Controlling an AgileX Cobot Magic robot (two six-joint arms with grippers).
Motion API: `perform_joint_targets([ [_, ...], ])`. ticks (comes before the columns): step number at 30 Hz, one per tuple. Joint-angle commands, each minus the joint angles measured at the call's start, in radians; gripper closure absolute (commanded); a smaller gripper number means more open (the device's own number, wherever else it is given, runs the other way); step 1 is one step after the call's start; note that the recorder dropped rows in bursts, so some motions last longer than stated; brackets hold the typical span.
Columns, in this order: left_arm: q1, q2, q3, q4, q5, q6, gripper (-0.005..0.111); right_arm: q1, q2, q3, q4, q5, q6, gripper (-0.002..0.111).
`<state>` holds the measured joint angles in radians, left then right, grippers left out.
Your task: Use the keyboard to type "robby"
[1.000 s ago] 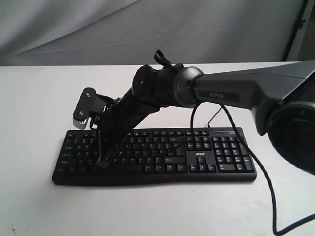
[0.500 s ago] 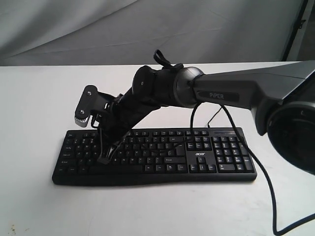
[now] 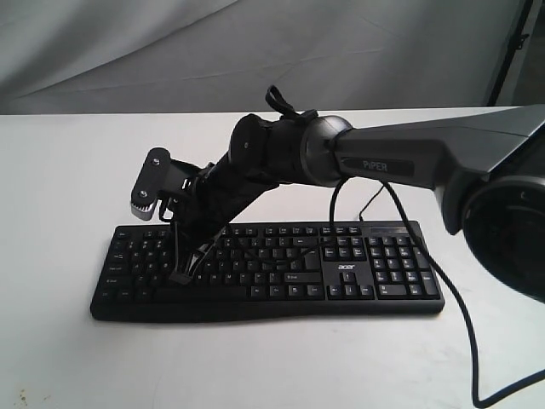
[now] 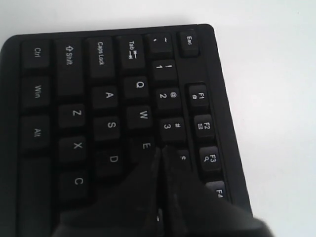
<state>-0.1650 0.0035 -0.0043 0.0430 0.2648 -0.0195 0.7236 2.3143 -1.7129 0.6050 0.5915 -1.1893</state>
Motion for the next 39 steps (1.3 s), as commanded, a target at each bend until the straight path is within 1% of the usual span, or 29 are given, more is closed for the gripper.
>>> perform_joint_targets([
  [1, -0.006, -0.003, 0.004, 0.005, -0.005, -0.003, 0.107, -0.003, -0.003, 0.001, 0.008, -0.002, 0.002, 0.108],
  [19, -0.006, -0.003, 0.004, 0.005, -0.005, -0.003, 0.107, -0.003, -0.003, 0.001, 0.011, -0.006, 0.002, 0.108],
  [27, -0.006, -0.003, 0.004, 0.005, -0.005, -0.003, 0.107, -0.003, 0.040, 0.001, 0.015, -0.002, 0.002, 0.108],
  [39, -0.006, -0.003, 0.004, 0.005, -0.005, -0.003, 0.107, -0.003, -0.078, 0.001, 0.006, 0.023, 0.002, 0.108],
])
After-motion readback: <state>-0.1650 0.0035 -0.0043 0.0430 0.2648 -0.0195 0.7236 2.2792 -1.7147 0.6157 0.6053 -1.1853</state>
